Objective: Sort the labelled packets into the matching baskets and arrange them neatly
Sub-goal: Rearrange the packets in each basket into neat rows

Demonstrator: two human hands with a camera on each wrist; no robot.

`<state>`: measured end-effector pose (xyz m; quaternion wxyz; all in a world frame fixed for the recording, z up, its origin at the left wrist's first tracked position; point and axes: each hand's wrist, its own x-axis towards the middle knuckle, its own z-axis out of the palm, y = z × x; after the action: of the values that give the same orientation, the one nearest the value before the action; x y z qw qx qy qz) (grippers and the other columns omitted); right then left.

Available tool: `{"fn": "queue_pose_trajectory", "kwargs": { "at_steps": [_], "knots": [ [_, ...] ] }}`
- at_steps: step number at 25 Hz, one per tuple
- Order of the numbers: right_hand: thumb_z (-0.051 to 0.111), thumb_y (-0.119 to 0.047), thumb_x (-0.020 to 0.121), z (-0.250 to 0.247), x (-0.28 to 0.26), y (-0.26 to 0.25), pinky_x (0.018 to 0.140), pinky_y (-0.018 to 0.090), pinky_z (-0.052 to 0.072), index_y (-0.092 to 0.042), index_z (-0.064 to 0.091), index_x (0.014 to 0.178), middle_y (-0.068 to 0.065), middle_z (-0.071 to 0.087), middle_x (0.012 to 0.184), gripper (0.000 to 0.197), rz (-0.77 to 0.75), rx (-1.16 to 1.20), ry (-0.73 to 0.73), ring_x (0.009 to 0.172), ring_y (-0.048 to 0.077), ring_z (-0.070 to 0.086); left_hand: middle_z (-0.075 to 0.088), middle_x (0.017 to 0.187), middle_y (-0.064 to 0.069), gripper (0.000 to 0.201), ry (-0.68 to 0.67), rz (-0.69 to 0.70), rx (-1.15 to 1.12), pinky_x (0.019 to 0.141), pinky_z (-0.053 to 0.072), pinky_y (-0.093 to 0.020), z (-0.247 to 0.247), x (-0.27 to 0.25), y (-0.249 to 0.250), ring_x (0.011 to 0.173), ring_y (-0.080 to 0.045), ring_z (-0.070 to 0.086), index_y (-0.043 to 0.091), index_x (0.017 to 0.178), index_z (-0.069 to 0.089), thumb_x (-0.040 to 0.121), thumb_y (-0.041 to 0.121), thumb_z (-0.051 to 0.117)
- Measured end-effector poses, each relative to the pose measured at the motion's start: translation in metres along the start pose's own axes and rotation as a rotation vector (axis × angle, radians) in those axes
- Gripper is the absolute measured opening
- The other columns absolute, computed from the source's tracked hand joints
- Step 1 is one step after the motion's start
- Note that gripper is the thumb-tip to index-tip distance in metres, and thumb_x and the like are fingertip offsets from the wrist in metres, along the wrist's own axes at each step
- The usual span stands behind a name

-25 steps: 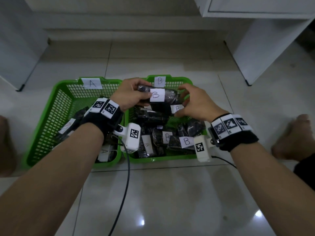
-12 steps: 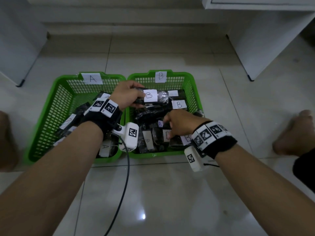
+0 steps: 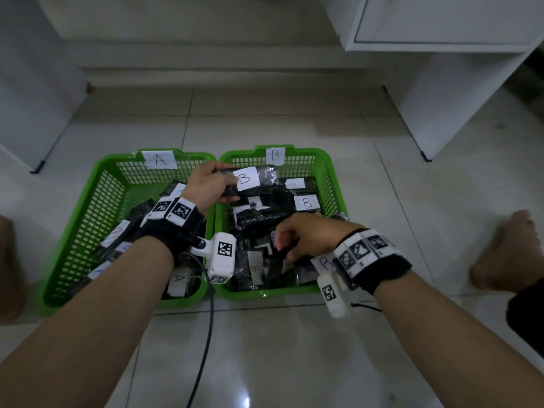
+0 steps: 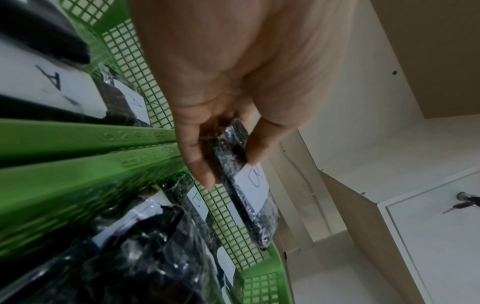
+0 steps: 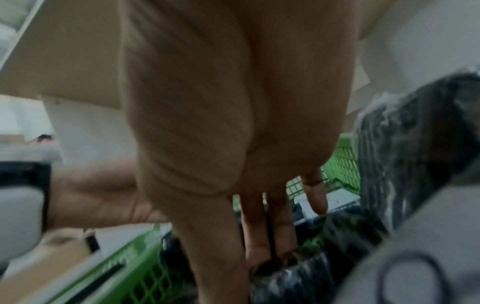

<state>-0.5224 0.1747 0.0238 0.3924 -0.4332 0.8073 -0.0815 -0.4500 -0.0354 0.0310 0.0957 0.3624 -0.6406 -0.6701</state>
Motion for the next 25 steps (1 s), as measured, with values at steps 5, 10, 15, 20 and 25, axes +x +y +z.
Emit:
{"fn": "queue_pose_trajectory", "kwargs": {
  "at_steps": [5, 10, 15, 20, 25],
  "knots": [
    [0.066, -0.030, 0.097, -0.038, -0.021, 0.010, 0.080, 0.034, 0.053, -0.027, 0.064, 0.114, -0.005, 0.073, 0.110, 0.017, -0.009, 0.374, 0.154, 0.093, 0.017, 0.070, 0.066, 0.115, -0.017, 0.028, 0.040, 0.042, -0.080, 0.064, 0.063, -0.034, -0.005, 0.004, 0.002, 0.085, -0.027, 0.070, 0.002, 0.116, 0.061, 0.089, -0.003, 0.064],
    [0.057, -0.027, 0.102, -0.056, -0.030, 0.019, 0.077, 0.024, 0.052, -0.033, 0.069, 0.122, -0.004, 0.072, 0.113, 0.024, 0.034, 0.573, 0.485, 0.102, 0.017, 0.068, 0.067, 0.114, -0.014, 0.032, 0.049, 0.088, -0.108, 0.069, 0.062, -0.034, -0.008, 0.008, 0.003, 0.090, -0.030, 0.072, 0.006, 0.116, 0.062, 0.086, -0.003, 0.068],
    [0.055, -0.008, 0.101, -0.068, -0.016, 0.028, 0.078, 0.025, 0.057, -0.029, 0.074, 0.116, -0.002, 0.070, 0.116, 0.033, 0.061, 0.721, 0.592, 0.101, 0.016, 0.067, 0.066, 0.110, -0.012, 0.030, 0.103, 0.100, -0.104, 0.072, 0.063, -0.037, -0.010, 0.017, 0.002, 0.088, -0.028, 0.072, 0.006, 0.115, 0.062, 0.087, -0.004, 0.066],
    [0.059, -0.004, 0.092, -0.093, 0.023, 0.039, 0.085, 0.022, 0.048, -0.020, 0.079, 0.105, -0.004, 0.075, 0.109, 0.029, 0.126, 0.242, 0.925, 0.098, 0.011, 0.067, 0.068, 0.108, -0.011, 0.027, 0.168, 0.141, 0.017, 0.076, 0.062, -0.043, -0.012, 0.030, 0.002, 0.084, -0.026, 0.072, 0.010, 0.109, 0.063, 0.086, -0.004, 0.066],
    [0.059, -0.002, 0.094, -0.087, 0.076, 0.041, 0.085, 0.020, 0.047, -0.022, 0.079, 0.101, -0.006, 0.074, 0.109, 0.029, 0.133, 0.155, 0.708, 0.093, 0.008, 0.064, 0.066, 0.114, -0.008, 0.027, 0.139, 0.154, 0.143, 0.073, 0.062, -0.046, -0.005, 0.042, -0.011, 0.085, -0.026, 0.071, 0.013, 0.109, 0.062, 0.087, -0.003, 0.066]
  ]
}}
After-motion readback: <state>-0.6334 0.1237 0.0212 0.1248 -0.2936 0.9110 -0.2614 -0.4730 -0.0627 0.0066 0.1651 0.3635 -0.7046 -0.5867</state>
